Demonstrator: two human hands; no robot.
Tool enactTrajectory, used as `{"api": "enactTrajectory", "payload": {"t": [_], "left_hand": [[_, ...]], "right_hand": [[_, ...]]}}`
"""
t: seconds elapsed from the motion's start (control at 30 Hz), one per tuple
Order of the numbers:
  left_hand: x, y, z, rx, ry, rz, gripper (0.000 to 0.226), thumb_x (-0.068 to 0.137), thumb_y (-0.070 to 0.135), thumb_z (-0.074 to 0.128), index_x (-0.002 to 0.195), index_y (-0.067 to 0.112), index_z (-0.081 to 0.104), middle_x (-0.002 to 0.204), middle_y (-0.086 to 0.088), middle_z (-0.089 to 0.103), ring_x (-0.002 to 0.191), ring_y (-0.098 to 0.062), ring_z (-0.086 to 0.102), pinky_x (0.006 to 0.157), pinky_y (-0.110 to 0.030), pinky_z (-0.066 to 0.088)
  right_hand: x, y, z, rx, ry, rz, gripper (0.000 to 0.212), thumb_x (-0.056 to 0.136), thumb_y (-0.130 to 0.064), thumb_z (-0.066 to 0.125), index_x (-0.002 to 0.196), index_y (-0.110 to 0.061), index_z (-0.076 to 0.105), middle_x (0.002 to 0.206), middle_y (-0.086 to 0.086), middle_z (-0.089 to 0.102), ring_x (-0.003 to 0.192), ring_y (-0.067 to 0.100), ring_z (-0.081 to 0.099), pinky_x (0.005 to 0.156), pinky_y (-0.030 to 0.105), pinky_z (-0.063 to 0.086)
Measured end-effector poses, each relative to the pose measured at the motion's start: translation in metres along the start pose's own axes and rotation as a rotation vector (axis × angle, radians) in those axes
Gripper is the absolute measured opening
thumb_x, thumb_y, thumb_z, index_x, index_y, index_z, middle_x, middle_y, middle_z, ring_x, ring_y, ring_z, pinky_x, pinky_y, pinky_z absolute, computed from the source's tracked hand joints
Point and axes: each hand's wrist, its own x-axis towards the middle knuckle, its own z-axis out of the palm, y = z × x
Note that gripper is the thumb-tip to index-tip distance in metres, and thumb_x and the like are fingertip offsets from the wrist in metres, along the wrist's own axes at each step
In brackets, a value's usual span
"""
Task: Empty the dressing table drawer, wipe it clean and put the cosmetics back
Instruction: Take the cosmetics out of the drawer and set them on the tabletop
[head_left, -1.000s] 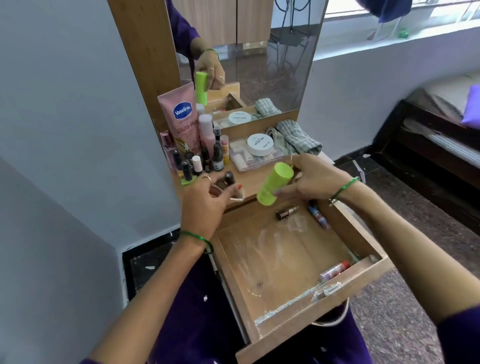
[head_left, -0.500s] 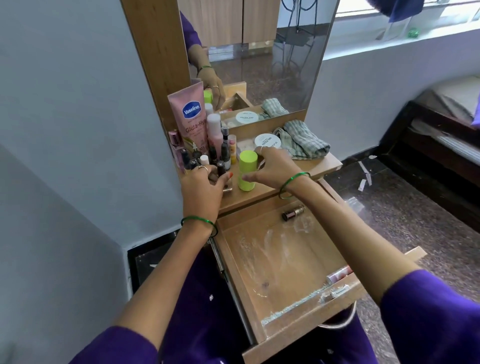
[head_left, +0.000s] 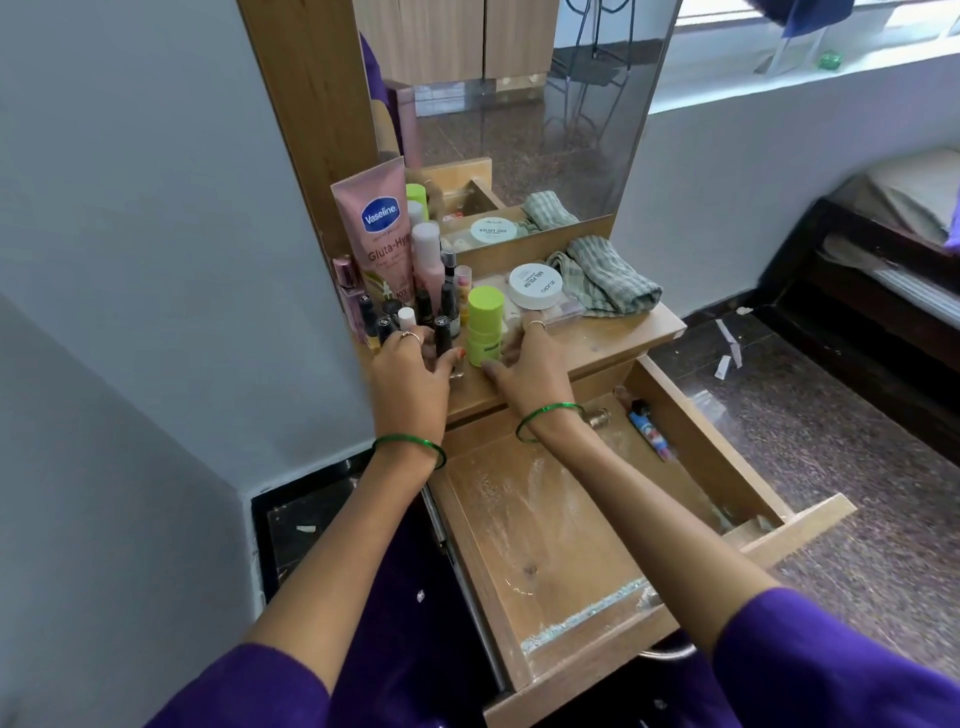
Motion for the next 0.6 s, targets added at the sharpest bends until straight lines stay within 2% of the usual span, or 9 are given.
{"api": "enactTrajectory", "payload": {"t": [0.1, 0.17, 0.33, 0.47, 0.5, 0.57, 0.6], "left_hand": [[0.001, 0.001, 0.003, -0.035, 0.003, -0.023, 0.028, 0.077, 0.022, 0.077, 0.096, 0.005, 0.066, 0.083, -0.008, 0.063, 0.076, -0.021, 0.059, 0.068, -0.029, 0.048], [0.001, 0.002, 0.006, -0.057, 0.012, -0.034, 0.025, 0.076, 0.021, 0.077, 0.092, 0.006, 0.064, 0.080, -0.006, 0.061, 0.073, -0.023, 0.059, 0.066, -0.039, 0.052], [0.001, 0.002, 0.011, -0.076, 0.030, -0.053, 0.025, 0.074, 0.020, 0.078, 0.089, 0.010, 0.060, 0.079, -0.002, 0.056, 0.072, -0.025, 0.059, 0.063, -0.042, 0.053], [-0.001, 0.002, 0.014, -0.102, 0.037, -0.057, 0.031, 0.075, 0.019, 0.077, 0.096, 0.009, 0.057, 0.083, -0.002, 0.057, 0.072, -0.024, 0.061, 0.062, -0.043, 0.054], [-0.003, 0.002, 0.014, -0.118, 0.039, -0.063, 0.032, 0.075, 0.018, 0.077, 0.098, 0.009, 0.056, 0.084, -0.003, 0.058, 0.072, -0.022, 0.062, 0.062, -0.043, 0.055], [-0.008, 0.004, 0.011, -0.180, 0.039, -0.077, 0.034, 0.076, 0.017, 0.077, 0.101, 0.011, 0.054, 0.086, -0.003, 0.058, 0.069, -0.018, 0.063, 0.062, -0.039, 0.056], [-0.012, 0.004, 0.009, -0.218, 0.042, -0.077, 0.033, 0.077, 0.016, 0.077, 0.100, 0.012, 0.053, 0.087, -0.003, 0.058, 0.068, -0.014, 0.063, 0.061, -0.036, 0.057]], "right_hand": [[0.002, -0.001, 0.006, -0.014, 0.025, -0.031, 0.023, 0.074, -0.005, 0.071, 0.078, -0.009, 0.048, 0.080, 0.007, 0.054, 0.074, 0.021, 0.050, 0.056, 0.019, 0.030], [0.004, 0.000, 0.010, -0.027, 0.032, -0.033, 0.014, 0.076, -0.005, 0.069, 0.079, -0.005, 0.055, 0.085, 0.012, 0.059, 0.080, 0.024, 0.054, 0.063, 0.021, 0.032], [0.004, 0.001, 0.012, -0.060, 0.037, -0.036, 0.005, 0.082, -0.006, 0.063, 0.082, -0.002, 0.060, 0.089, 0.013, 0.062, 0.079, 0.019, 0.051, 0.064, 0.020, 0.031], [0.002, 0.003, 0.008, -0.044, -0.008, -0.076, 0.003, 0.080, -0.003, 0.061, 0.082, -0.001, 0.062, 0.086, 0.014, 0.064, 0.081, 0.025, 0.058, 0.074, 0.030, 0.047], [-0.002, 0.004, 0.004, -0.030, -0.020, -0.096, 0.003, 0.080, -0.003, 0.060, 0.082, -0.002, 0.062, 0.084, 0.012, 0.064, 0.078, 0.024, 0.058, 0.074, 0.029, 0.049], [-0.017, 0.008, -0.010, -0.028, -0.054, -0.125, 0.001, 0.082, -0.006, 0.061, 0.081, -0.005, 0.061, 0.077, 0.004, 0.060, 0.069, 0.015, 0.054, 0.065, 0.010, 0.044], [-0.027, 0.012, -0.019, -0.050, -0.094, -0.141, 0.004, 0.083, -0.009, 0.062, 0.080, -0.009, 0.060, 0.074, 0.000, 0.058, 0.065, 0.010, 0.051, 0.062, 0.006, 0.040]]}}
